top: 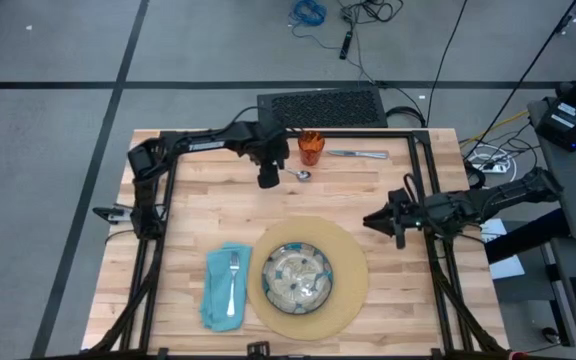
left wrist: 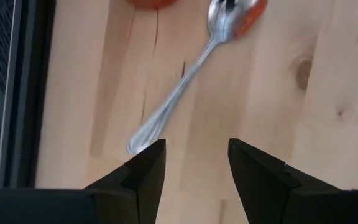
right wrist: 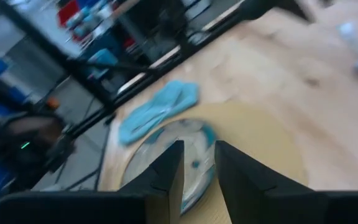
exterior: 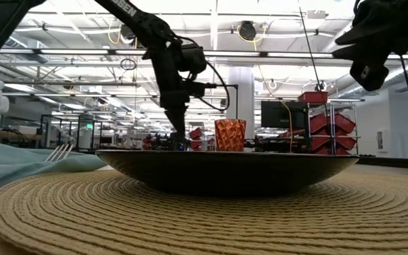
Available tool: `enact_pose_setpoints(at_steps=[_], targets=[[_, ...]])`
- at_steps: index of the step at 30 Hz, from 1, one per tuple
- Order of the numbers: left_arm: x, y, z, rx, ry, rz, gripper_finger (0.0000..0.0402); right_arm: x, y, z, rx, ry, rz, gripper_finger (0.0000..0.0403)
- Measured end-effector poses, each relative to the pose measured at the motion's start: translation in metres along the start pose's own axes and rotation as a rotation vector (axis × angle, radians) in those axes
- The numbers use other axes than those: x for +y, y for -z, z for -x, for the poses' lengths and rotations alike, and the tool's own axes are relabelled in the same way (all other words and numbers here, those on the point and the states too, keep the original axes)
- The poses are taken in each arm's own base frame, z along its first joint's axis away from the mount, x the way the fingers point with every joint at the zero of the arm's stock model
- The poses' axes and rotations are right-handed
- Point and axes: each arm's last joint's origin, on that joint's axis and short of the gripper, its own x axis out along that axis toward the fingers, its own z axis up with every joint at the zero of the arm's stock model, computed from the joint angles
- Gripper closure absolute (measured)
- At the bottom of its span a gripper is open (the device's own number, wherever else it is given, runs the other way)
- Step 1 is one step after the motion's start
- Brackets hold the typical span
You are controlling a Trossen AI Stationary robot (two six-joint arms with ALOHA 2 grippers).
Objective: Set table place
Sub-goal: Move the silver spoon to the right side of the brown mat
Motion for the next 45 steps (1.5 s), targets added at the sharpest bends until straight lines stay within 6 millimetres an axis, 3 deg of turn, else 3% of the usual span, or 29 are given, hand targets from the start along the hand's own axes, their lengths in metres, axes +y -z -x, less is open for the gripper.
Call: enact_pose_setpoints(at_steps=[7, 14, 20, 29, 45], targets=[[0.003, -0.012, 0.000, -0.061, -0.027, -0.125, 0.0240, 0.001, 0.002, 0.000, 0.043, -0.043, 0.046, 0.0321], [0.003, -0.012, -0.001, -0.075, 0.009, -0.121, 0.0241, -0.001, 0.005, 0.000, 0.074, -0.023, 0.111, 0.0321], [0.009, -0.022, -0.029, 0.011, -0.011, 0.038, 0.0241, -0.002, 0.005, 0.000, 0.071, -0.020, 0.153, 0.0321], [0.004, -0.046, -0.048, 0.095, 0.057, -0.039, 0.0241, -0.002, 0.005, 0.000, 0.070, -0.020, 0.156, 0.0321], [0.002, -0.047, -0.046, 0.100, 0.094, -0.064, 0.0241, -0.001, 0.004, 0.000, 0.063, -0.026, 0.169, 0.0321]])
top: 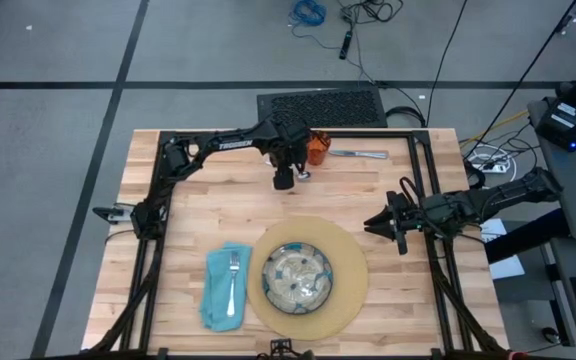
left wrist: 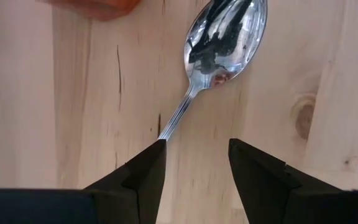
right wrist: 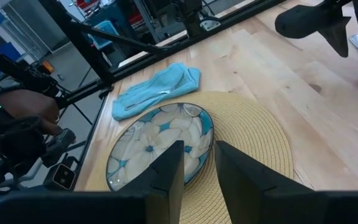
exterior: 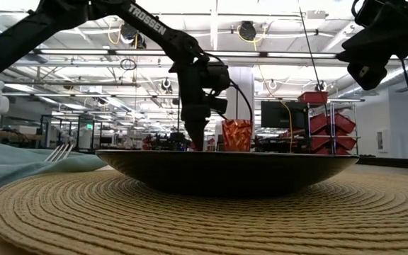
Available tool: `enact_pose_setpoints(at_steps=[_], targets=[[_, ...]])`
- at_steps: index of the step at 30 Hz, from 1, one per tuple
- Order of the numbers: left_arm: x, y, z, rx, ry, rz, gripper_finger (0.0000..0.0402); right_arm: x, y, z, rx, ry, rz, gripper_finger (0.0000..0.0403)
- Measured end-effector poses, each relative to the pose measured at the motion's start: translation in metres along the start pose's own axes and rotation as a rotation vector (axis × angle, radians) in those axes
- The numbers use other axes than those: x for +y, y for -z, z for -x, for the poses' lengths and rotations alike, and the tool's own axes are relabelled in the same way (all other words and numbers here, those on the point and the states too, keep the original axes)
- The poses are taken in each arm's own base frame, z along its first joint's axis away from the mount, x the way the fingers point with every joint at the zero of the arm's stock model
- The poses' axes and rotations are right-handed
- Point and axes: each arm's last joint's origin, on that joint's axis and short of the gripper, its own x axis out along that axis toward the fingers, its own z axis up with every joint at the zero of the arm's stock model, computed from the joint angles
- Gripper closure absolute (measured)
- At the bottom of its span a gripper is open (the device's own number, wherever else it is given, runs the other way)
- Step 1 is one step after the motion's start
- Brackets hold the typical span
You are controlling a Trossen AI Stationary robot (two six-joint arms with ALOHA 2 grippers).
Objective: Set table place
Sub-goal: Move the silver spoon to the right side of the brown mat
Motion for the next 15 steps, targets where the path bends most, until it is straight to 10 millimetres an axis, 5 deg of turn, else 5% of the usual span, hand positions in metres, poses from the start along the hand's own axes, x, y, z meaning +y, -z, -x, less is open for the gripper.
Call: enact_pose_setpoints(at_steps=[15], targets=[[-0.0093, 0.0007, 0.0028, 0.043, -0.010, -0.018, 0.0241, -0.0001, 0.0001, 0.0000, 0.001, 0.001, 0.004, 0.0321]])
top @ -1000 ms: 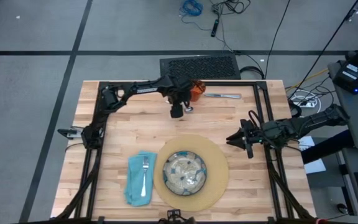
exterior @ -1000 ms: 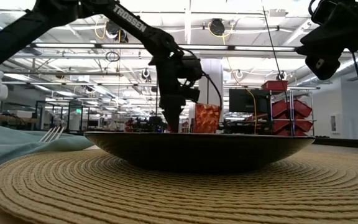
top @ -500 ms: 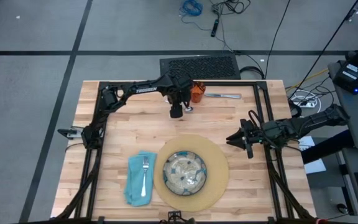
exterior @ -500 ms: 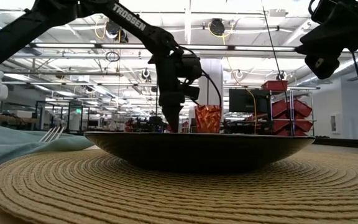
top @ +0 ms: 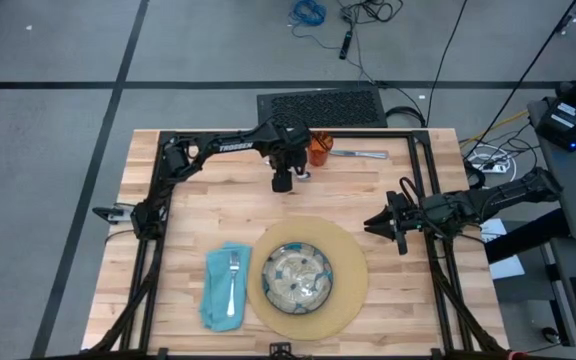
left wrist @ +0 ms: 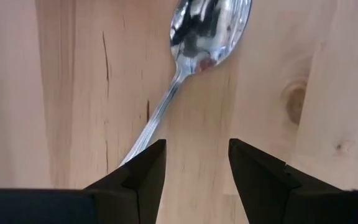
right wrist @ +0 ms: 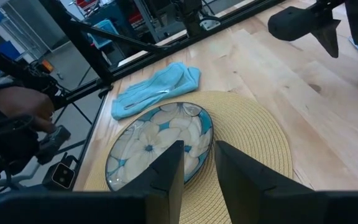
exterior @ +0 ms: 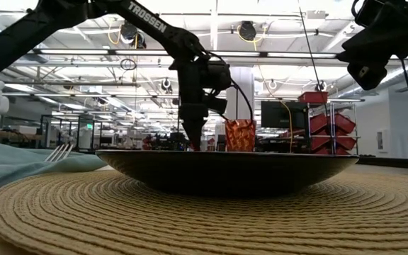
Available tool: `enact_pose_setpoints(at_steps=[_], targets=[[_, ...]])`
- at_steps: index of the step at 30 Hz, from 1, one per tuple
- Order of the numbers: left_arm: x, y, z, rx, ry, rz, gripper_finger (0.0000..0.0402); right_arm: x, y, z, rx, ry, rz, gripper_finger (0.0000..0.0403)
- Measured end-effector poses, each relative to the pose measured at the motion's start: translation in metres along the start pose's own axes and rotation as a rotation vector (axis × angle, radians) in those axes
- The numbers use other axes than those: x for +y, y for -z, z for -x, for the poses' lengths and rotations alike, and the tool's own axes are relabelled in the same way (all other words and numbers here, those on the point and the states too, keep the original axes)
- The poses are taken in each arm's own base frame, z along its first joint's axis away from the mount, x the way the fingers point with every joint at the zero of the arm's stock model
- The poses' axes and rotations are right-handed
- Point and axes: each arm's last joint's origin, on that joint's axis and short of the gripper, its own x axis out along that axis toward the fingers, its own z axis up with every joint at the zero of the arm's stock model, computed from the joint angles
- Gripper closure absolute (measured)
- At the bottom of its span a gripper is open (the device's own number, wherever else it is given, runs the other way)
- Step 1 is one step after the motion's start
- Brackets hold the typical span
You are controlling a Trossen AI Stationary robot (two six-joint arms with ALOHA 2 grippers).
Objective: Set table place
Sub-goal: Move the silver spoon to the right side of the brown mat
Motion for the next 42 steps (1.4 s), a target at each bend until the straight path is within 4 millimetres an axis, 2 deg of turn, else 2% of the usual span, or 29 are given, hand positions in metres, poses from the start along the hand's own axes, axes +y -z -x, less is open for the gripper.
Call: enact_pose_setpoints(at_steps=[6, 16, 23, 27, 35, 42], targets=[[0.001, -0.005, 0.001, -0.044, -0.034, -0.004, 0.0241, 0.000, 0.000, 0.000, 0.000, 0.000, 0.000, 0.0321], [0.010, -0.014, 0.021, -0.076, -0.121, 0.043, 0.0240, 0.000, 0.000, 0.000, 0.003, 0.002, 0.001, 0.0321], [0.041, 0.004, 0.023, -0.021, -0.168, 0.252, 0.0240, 0.000, 0.001, -0.001, 0.012, 0.008, 0.003, 0.0321], [0.054, 0.020, 0.024, 0.037, -0.110, 0.333, 0.0240, 0.000, 0.002, -0.003, 0.022, 0.013, 0.005, 0.0321], [0.052, 0.030, 0.024, 0.064, 0.094, 0.432, 0.0240, -0.001, 0.003, -0.006, 0.037, 0.021, 0.008, 0.0321], [0.050, 0.035, 0.012, 0.157, 0.122, 0.446, 0.0240, 0.000, 0.003, -0.006, 0.034, 0.019, 0.007, 0.0321]])
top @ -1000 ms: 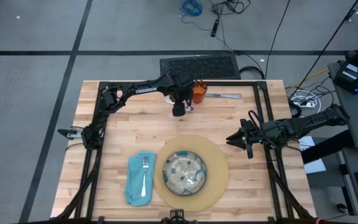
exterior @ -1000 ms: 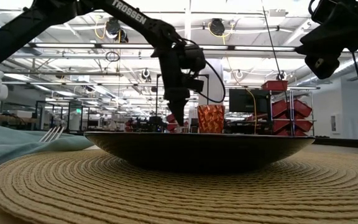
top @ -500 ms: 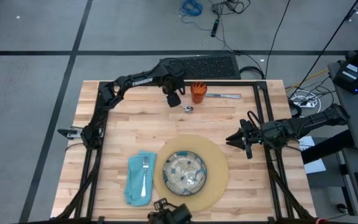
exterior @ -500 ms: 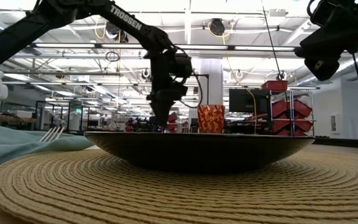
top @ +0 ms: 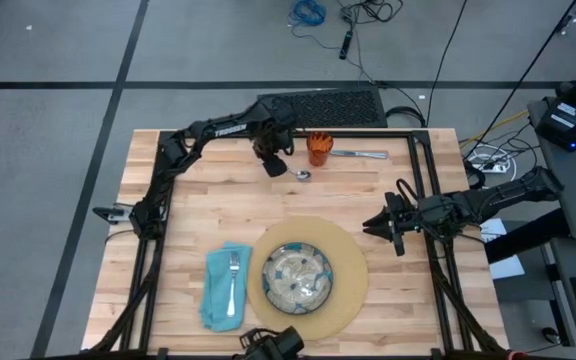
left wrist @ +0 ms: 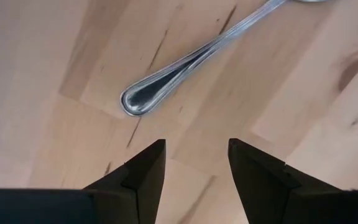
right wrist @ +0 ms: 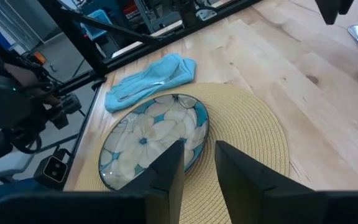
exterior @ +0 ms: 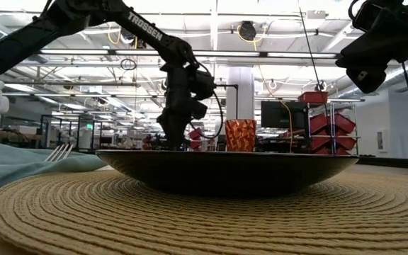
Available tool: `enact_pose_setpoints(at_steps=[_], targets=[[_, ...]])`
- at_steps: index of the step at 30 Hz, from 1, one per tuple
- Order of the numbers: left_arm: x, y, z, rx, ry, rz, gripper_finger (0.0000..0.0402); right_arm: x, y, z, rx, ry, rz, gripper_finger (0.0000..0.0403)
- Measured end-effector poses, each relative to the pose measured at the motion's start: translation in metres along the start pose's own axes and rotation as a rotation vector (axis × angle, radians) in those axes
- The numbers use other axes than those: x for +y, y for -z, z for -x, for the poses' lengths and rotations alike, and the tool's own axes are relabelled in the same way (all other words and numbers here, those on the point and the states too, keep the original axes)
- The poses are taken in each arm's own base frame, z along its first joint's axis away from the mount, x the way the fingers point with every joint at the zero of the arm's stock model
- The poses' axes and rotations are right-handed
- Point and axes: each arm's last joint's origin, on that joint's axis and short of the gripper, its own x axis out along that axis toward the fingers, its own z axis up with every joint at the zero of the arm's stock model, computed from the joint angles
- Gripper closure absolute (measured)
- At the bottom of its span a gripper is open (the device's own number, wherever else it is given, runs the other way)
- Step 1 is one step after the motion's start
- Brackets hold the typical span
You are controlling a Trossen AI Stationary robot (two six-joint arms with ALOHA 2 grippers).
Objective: Set table place
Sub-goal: Move the silver spoon to the right side of the brown mat
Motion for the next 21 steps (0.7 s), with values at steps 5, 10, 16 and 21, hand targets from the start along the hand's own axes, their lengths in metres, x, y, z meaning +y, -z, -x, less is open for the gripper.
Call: enact_pose_setpoints(at_steps=[5, 10, 16, 21], targets=[[-0.006, -0.001, -0.007, 0.020, 0.003, -0.021, 0.0240, 0.000, 0.000, 0.000, 0.000, 0.000, -0.001, 0.0321], [-0.016, -0.003, -0.020, 0.063, 0.009, -0.062, 0.0240, 0.000, 0.000, 0.000, -0.003, -0.002, -0.001, 0.0321], [-0.026, -0.007, -0.023, 0.041, 0.008, -0.108, 0.0240, 0.000, 0.000, 0.000, -0.004, -0.002, -0.001, 0.0321], [-0.030, -0.008, -0.024, 0.034, 0.007, -0.126, 0.0240, 0.000, 0.000, 0.000, -0.004, -0.002, -0.001, 0.0321]])
